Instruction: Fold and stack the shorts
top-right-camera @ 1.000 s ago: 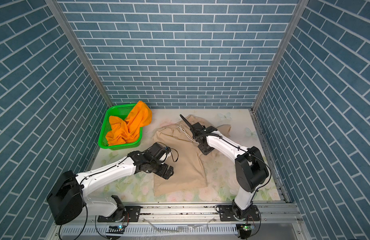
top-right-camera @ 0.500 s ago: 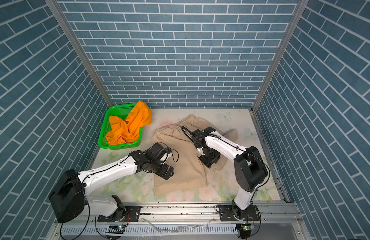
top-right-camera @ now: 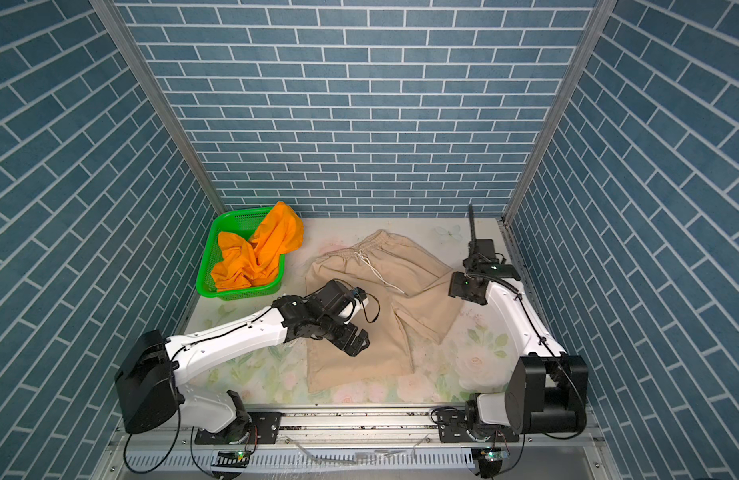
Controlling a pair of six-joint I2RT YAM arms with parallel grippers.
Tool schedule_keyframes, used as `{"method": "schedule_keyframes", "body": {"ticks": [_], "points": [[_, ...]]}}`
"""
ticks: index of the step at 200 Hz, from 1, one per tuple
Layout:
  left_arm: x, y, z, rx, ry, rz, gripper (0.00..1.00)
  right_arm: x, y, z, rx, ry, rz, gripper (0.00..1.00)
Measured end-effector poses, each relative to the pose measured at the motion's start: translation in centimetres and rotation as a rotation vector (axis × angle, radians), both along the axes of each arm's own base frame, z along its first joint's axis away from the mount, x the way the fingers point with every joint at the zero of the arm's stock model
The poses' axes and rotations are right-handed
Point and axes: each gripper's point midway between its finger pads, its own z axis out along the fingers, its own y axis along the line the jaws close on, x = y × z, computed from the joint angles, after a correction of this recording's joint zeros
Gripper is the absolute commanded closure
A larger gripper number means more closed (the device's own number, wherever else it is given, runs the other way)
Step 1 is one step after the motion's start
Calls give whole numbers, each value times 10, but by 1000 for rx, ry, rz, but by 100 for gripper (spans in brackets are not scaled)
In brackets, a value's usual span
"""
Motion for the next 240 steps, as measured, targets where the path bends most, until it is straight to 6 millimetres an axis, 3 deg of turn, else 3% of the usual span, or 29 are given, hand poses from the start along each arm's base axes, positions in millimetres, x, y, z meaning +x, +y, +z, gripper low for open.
{"method": "schedule_keyframes", "body": {"ticks": [16,31,58,96,111,121,148,171,196,214,227,240], "points": [[-4,-17,-11,2,19,-39,0,1,-26,-15,32,-16,-105,34],[-7,-26,-20,3,36,-60,0,2,-33,-31,67,-11,-141,33],[-9,-30,-23,-6,45,-69,0,6,-16,-58,169,-15,-117,33],[-12,-27,-32,-3,58,-55,0,-8,9,-89,275,2,-100,34],[-13,-24,-36,6,67,-50,0,-8,16,-95,291,3,-95,42],[-13,-24,-36,7,67,-49,0,-7,20,-99,304,2,-95,54],[-12,-22,-37,14,61,-44,0,-3,32,-101,314,5,-83,100],[-11,-20,-38,27,55,-38,0,5,39,-91,225,50,-60,100],[-10,-16,-36,43,43,-28,0,32,56,-53,18,79,12,100],[-9,-13,-31,42,28,-22,0,40,68,-35,-143,136,70,100],[-9,-12,-29,40,23,-20,0,36,75,-38,-243,224,117,100],[-9,-12,-28,39,21,-19,0,21,78,-53,-322,344,165,100]]}}
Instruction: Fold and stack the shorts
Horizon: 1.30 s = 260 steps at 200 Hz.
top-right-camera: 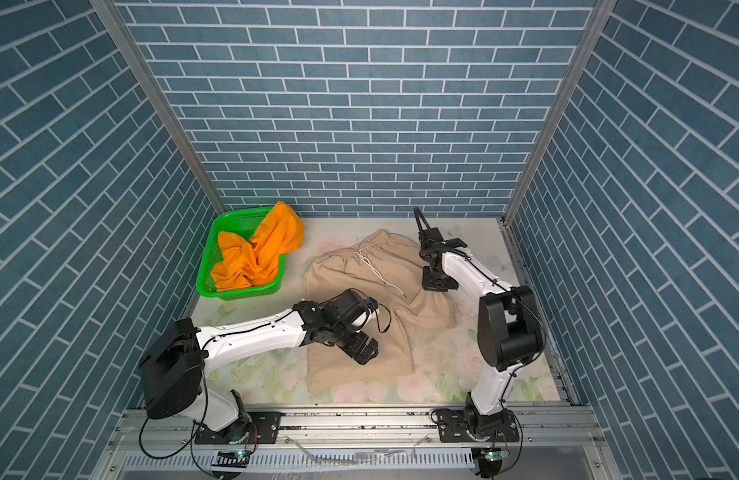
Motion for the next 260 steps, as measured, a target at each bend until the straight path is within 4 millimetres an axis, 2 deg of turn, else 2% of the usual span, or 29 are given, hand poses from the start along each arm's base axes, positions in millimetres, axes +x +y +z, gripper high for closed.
{"method": "schedule_keyframes", "body": {"ticks": [15,18,27,30,49,69,83,97,110,123,140,152,161,194,222,244,260], "points": [[-1,1,-1,4,3,0,0,-26,-4,-20,-70,154,34,100],[-1,1,-2,5,4,0,0,-31,-5,-23,-78,179,39,97],[-2,3,-4,11,8,0,0,-46,-9,-30,-100,250,47,71],[-2,4,-5,12,9,0,0,-49,-9,-31,-102,263,49,65],[-4,6,-7,23,16,0,0,-62,-12,-35,-101,316,71,52],[-4,6,-7,25,16,-1,0,-59,-8,-33,-52,274,81,43],[-3,5,-4,22,13,-5,0,-49,-3,-21,19,173,77,41],[-1,-2,3,0,4,-14,0,-35,-5,2,106,31,50,39],[2,-11,10,-29,-1,-27,0,-22,-21,29,185,-122,-15,38],[3,-18,12,-45,-2,-40,0,-14,-51,53,234,-264,-115,34],[-1,-24,6,-44,9,-67,0,-15,-98,66,257,-395,-265,34],[-6,-28,-2,-33,23,-90,0,-23,-122,60,267,-428,-354,33],[-11,-31,-9,-23,37,-111,0,-27,-129,49,294,-425,-396,33],[-24,-48,-26,-2,71,-183,0,-39,-119,-7,382,-322,-430,31],[-38,-60,-26,-11,73,-236,0,-31,-110,-29,440,-303,-417,34],[-46,-65,-25,-16,67,-265,0,-17,-106,-34,483,-339,-411,49],[-53,-67,-28,-9,66,-282,0,-6,-103,-38,517,-357,-416,77]]}}
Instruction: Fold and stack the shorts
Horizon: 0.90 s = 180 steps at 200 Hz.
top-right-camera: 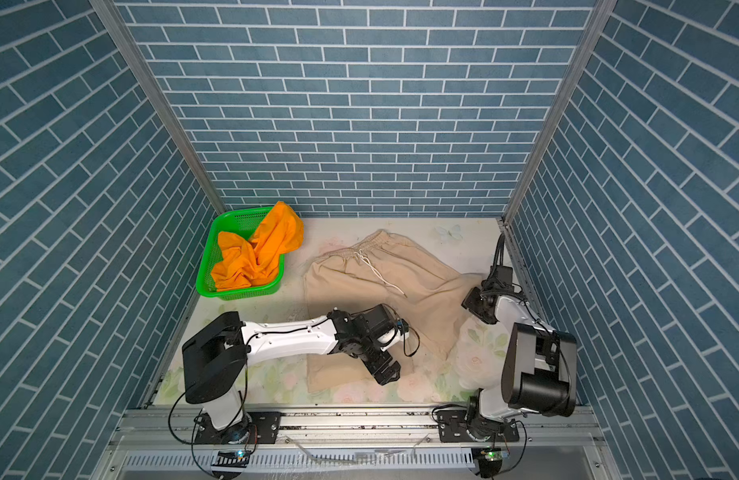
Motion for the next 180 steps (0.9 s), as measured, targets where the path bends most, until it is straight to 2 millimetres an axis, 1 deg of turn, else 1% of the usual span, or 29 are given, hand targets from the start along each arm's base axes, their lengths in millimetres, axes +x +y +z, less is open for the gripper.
{"method": "schedule_keyframes", "body": {"ticks": [7,14,36,41,46,55,70,81,92,106,114,136,148,150,153,156,159,163,166,169,172,180], "points": [[-2,-1,-3,7,-2,-7,0,4,1,-4,7,-4,6,90],[-4,-1,-8,20,-4,-13,0,6,2,-8,16,-2,5,100],[-5,0,-26,69,-16,-20,0,10,2,-18,25,20,8,100],[-4,-2,-26,69,-22,-20,1,11,2,-18,23,23,8,100],[-3,-4,-25,63,-31,-20,3,12,1,-17,18,23,8,100],[0,-7,-25,65,-39,-12,14,18,-2,-12,3,16,9,100],[5,-12,-29,74,-52,-9,37,29,-8,0,-30,-3,7,100],[9,-18,-31,74,-53,-2,51,40,-14,11,-62,-23,8,100],[12,-26,-32,67,-54,-14,67,50,-19,20,-88,-36,11,100],[13,-39,-31,47,-38,-18,85,60,-25,27,-121,-33,14,100],[13,-47,-30,34,-22,-14,100,66,-29,29,-145,-24,17,100],[17,-73,-22,-15,-3,-24,100,85,-42,33,-204,1,25,100],[21,-93,-11,-59,3,-25,100,95,-46,35,-227,10,30,100],[22,-97,-8,-70,3,-26,99,98,-47,35,-229,9,33,97],[23,-103,-5,-82,4,-26,92,101,-48,36,-234,9,33,90],[25,-109,-1,-97,1,-24,80,105,-48,37,-236,8,38,83],[26,-113,2,-106,0,-25,65,107,-49,38,-237,7,39,76],[28,-120,6,-119,-5,-23,42,111,-49,39,-237,7,40,68],[30,-126,11,-134,-9,-22,30,114,-50,40,-239,4,43,63],[32,-131,15,-146,-12,-16,23,117,-50,41,-236,1,44,60],[33,-136,18,-157,-16,-16,20,120,-50,42,-238,-2,47,57],[38,-146,26,-177,-29,-6,14,126,-50,45,-238,-11,57,50]]}}
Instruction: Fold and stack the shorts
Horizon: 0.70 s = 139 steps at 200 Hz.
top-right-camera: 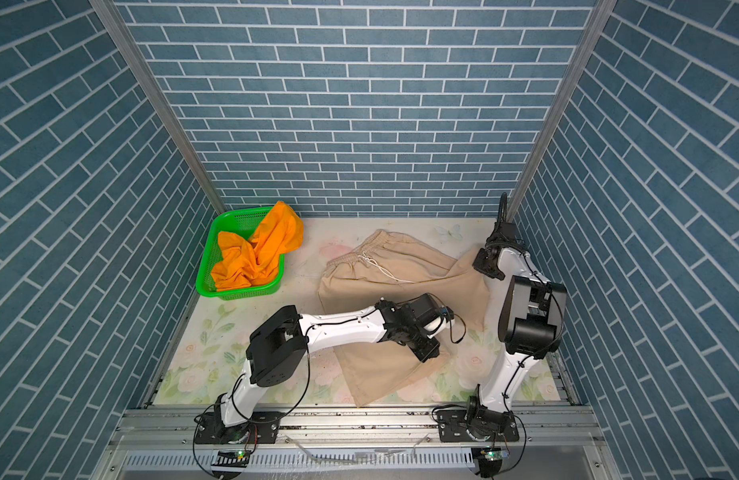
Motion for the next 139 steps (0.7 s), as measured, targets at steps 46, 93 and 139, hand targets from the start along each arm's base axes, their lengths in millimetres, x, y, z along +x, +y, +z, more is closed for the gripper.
{"method": "schedule_keyframes", "body": {"ticks": [46,93,139], "points": [[54,20,50,12,-87,160,0,-7,12,45,44,-64,35,38],[209,186,127,35,-256,578,0,-90,106,126,75,-228,224,38],[277,367,119,155,-221,948,0,-257,321,67,59,-84,927,34]]}}
